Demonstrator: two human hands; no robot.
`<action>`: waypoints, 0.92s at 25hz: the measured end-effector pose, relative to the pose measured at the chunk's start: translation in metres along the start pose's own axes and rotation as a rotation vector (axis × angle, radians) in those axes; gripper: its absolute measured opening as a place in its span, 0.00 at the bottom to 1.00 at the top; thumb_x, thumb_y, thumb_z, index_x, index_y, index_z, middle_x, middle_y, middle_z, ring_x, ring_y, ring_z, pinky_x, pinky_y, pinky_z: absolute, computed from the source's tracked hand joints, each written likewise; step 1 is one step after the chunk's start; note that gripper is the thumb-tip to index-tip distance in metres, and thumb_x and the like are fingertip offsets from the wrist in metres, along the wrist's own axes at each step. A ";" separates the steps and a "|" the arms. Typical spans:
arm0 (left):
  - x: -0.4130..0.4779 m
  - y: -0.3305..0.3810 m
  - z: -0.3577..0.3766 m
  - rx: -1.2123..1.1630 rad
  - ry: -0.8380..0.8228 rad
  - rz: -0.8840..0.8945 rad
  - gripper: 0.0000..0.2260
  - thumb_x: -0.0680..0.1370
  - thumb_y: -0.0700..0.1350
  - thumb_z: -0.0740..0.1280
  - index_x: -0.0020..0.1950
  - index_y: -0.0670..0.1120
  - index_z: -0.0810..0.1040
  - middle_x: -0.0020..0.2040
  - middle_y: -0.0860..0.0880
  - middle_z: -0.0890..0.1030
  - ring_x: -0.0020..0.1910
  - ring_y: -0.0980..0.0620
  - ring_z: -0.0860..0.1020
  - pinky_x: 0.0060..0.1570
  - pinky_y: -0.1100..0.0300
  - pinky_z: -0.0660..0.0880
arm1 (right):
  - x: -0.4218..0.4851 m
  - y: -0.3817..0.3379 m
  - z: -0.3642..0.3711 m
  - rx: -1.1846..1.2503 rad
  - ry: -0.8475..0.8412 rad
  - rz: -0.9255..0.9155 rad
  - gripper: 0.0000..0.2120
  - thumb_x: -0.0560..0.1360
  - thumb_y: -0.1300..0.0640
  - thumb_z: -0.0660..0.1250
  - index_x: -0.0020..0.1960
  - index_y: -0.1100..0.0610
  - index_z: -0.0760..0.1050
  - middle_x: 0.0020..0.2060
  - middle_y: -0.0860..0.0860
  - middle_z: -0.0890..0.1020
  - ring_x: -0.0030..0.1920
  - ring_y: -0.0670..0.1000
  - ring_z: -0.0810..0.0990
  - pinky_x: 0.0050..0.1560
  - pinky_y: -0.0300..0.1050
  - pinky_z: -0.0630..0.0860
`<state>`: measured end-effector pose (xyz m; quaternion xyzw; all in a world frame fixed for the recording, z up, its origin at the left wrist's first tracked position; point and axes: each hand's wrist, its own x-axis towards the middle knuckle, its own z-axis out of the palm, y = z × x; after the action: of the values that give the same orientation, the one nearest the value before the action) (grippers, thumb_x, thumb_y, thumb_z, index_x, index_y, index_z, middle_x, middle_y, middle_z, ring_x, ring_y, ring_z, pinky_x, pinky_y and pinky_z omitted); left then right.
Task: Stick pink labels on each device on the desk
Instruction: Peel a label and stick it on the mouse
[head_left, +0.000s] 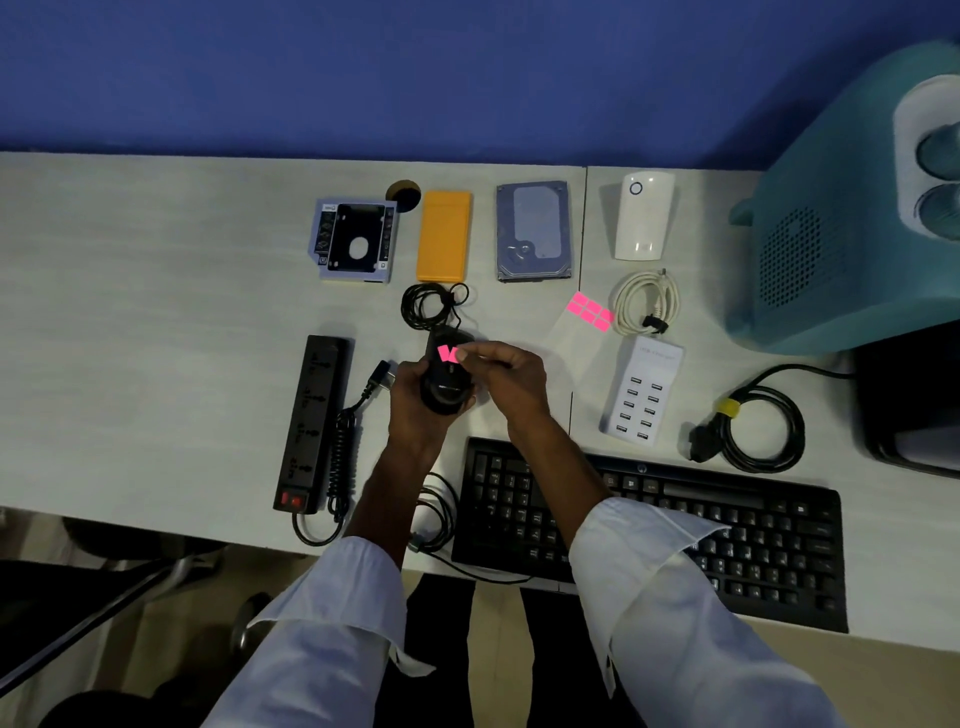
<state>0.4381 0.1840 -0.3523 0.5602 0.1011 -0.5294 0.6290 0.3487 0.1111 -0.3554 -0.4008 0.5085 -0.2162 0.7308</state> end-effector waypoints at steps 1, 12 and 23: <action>0.000 0.000 0.000 -0.012 0.008 -0.003 0.17 0.80 0.48 0.53 0.52 0.42 0.78 0.42 0.45 0.85 0.43 0.47 0.81 0.41 0.56 0.79 | 0.000 0.002 0.001 -0.013 -0.002 -0.018 0.05 0.72 0.64 0.75 0.48 0.62 0.85 0.39 0.53 0.86 0.37 0.43 0.83 0.38 0.34 0.78; -0.001 0.000 0.004 0.017 -0.037 -0.004 0.17 0.80 0.47 0.52 0.51 0.42 0.78 0.41 0.45 0.85 0.41 0.47 0.81 0.37 0.59 0.80 | 0.007 0.005 -0.003 -0.096 0.034 -0.076 0.05 0.72 0.64 0.75 0.47 0.62 0.85 0.36 0.51 0.84 0.33 0.40 0.81 0.34 0.33 0.77; -0.004 -0.005 0.005 -0.008 -0.079 -0.012 0.16 0.81 0.46 0.51 0.53 0.43 0.78 0.45 0.46 0.85 0.46 0.49 0.82 0.46 0.51 0.78 | 0.015 0.013 0.001 -0.242 0.007 -0.240 0.04 0.70 0.64 0.75 0.44 0.59 0.85 0.41 0.52 0.86 0.41 0.47 0.84 0.51 0.52 0.82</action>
<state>0.4307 0.1835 -0.3504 0.5357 0.0816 -0.5543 0.6317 0.3537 0.1081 -0.3738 -0.5428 0.4819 -0.2406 0.6444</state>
